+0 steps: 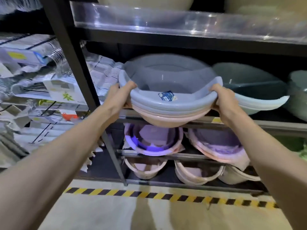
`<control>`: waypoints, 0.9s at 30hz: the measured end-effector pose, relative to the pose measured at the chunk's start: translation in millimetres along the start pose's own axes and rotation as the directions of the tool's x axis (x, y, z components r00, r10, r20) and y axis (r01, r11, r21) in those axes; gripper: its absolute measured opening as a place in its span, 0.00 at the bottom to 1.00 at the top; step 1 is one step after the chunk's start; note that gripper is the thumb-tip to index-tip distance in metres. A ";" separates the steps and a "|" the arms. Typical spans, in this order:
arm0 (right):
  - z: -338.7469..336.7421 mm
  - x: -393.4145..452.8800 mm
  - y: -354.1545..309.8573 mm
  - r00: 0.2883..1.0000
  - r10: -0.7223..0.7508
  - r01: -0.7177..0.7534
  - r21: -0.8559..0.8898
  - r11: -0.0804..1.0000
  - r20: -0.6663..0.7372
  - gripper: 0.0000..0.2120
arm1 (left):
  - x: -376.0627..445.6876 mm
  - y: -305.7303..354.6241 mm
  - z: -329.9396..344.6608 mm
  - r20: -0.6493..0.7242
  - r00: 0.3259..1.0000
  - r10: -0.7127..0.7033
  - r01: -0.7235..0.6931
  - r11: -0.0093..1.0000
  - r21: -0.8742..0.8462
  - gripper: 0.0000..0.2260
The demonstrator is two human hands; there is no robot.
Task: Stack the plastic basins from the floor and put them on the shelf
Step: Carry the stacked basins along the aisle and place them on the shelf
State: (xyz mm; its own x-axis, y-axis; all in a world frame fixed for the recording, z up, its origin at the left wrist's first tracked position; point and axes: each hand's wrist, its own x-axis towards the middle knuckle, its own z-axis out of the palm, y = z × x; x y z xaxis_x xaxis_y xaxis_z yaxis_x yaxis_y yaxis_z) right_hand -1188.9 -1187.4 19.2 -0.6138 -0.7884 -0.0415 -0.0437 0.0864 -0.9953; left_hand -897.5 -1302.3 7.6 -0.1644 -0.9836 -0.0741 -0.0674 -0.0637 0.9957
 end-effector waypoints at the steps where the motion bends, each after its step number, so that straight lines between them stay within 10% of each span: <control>1: 4.2 5.4 -1.0 1.000 0.004 -0.004 0.003 1.000 -0.005 0.10 | 6.7 -0.7 -0.1 0.006 1.000 -0.012 0.012 1.000 -0.010 0.20; 27: 55.1 119.4 42.6 0.994 0.082 -0.073 0.130 0.989 -0.065 0.07 | 123.8 -31.7 14.4 -0.105 0.994 -0.033 0.018 0.991 -0.134 0.14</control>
State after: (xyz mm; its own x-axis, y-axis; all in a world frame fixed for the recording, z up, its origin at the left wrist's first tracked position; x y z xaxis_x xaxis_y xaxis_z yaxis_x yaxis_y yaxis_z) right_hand -1220.6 -1311.4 -32.9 -0.6652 -0.7374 -0.1176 0.1046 0.0639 -0.9925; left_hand -930.0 -1419.6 -33.9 -0.0579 -0.9933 -0.1002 0.0625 -0.1038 0.9926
